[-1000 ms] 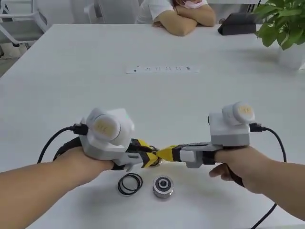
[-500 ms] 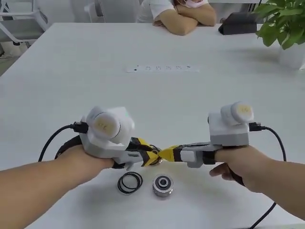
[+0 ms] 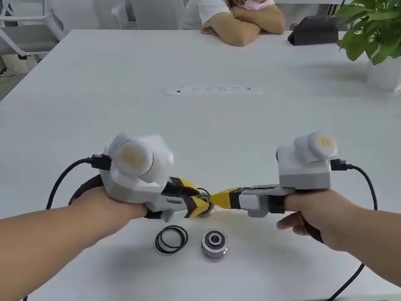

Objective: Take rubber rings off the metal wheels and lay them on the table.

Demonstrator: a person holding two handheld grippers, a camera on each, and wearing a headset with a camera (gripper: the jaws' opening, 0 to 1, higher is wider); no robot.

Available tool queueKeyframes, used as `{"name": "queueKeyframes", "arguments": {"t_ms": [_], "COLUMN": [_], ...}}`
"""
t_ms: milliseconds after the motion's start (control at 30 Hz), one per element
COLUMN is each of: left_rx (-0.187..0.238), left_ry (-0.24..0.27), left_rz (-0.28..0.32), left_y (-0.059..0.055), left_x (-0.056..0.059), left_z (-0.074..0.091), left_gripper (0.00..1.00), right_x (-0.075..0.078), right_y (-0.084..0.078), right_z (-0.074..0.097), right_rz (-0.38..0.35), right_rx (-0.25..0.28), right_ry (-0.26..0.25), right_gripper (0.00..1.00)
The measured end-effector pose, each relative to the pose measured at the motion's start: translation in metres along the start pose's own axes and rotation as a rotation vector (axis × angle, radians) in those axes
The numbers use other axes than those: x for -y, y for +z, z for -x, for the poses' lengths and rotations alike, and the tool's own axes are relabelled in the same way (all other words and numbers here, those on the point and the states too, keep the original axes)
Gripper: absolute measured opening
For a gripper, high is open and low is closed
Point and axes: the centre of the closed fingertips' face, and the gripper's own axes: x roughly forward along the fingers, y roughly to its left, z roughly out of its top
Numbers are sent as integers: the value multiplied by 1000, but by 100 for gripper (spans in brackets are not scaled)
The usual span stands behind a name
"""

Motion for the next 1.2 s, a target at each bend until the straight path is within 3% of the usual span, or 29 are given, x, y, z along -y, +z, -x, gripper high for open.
{"name": "queueKeyframes", "arguments": {"t_ms": [200, 733, 1200], "left_rx": [3, 74, 76], "left_ry": [-20, -41, -24], "left_rz": [6, 15, 1], "left_y": [2, 16, 10], "left_x": [3, 17, 22], "left_z": [10, 50, 85], "left_gripper": [20, 36, 49], "right_x": [-1, -11, -35], "right_y": [4, 6, 2], "right_z": [2, 2, -3], "right_rz": [-6, 9, 31], "right_rx": [11, 2, -30], "right_ry": [13, 50, 94], "right_gripper": [0, 0, 0]}}
